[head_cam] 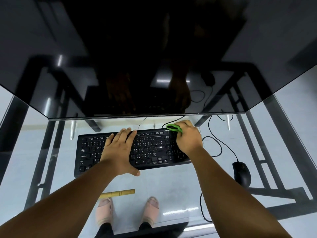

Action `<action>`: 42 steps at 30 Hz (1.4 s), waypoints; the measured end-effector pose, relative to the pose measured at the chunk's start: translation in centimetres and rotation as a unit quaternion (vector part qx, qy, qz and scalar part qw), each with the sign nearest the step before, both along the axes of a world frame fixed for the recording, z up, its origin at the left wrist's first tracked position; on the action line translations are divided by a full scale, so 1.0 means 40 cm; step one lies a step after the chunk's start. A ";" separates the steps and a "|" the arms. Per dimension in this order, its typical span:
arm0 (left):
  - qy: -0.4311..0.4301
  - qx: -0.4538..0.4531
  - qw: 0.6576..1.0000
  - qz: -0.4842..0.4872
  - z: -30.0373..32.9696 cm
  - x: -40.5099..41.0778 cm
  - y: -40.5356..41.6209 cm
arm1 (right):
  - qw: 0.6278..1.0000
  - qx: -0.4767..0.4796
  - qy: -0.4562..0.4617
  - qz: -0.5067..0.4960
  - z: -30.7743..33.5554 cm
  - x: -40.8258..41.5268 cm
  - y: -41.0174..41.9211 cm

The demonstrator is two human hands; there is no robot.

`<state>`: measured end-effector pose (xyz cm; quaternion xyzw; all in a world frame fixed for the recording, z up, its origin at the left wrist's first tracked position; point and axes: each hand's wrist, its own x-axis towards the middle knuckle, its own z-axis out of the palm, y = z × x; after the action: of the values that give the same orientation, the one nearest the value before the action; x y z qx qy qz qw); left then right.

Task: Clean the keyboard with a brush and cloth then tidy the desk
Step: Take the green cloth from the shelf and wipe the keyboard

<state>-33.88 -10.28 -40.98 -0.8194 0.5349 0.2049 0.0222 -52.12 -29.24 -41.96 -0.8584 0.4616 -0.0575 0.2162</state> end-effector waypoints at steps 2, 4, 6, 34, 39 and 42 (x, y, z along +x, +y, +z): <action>-0.003 -0.004 1.000 -0.008 0.001 -0.002 0.001 | 1.000 0.005 0.009 -0.001 -0.001 -0.009 0.003; -0.002 -0.003 1.000 -0.016 0.003 -0.003 0.003 | 1.000 0.003 0.009 -0.004 0.001 -0.018 0.010; -0.002 -0.004 1.000 -0.018 0.004 -0.004 0.004 | 1.000 -0.009 -0.013 -0.026 0.004 -0.026 0.023; 0.002 0.004 1.000 -0.004 0.000 -0.004 0.007 | 0.991 -0.080 -0.036 -0.104 -0.008 -0.026 0.080; 0.002 0.006 1.000 -0.002 -0.001 -0.005 0.005 | 0.997 -0.069 -0.042 -0.006 -0.003 0.029 0.100; -0.002 0.014 1.000 -0.006 -0.001 -0.004 0.007 | 0.995 -0.073 -0.059 0.042 -0.004 0.005 0.100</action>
<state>-34.04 -10.02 -41.01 -0.8165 0.5365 0.2104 0.0355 -51.92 -25.23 -42.11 -0.8856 0.4059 -0.1326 0.1823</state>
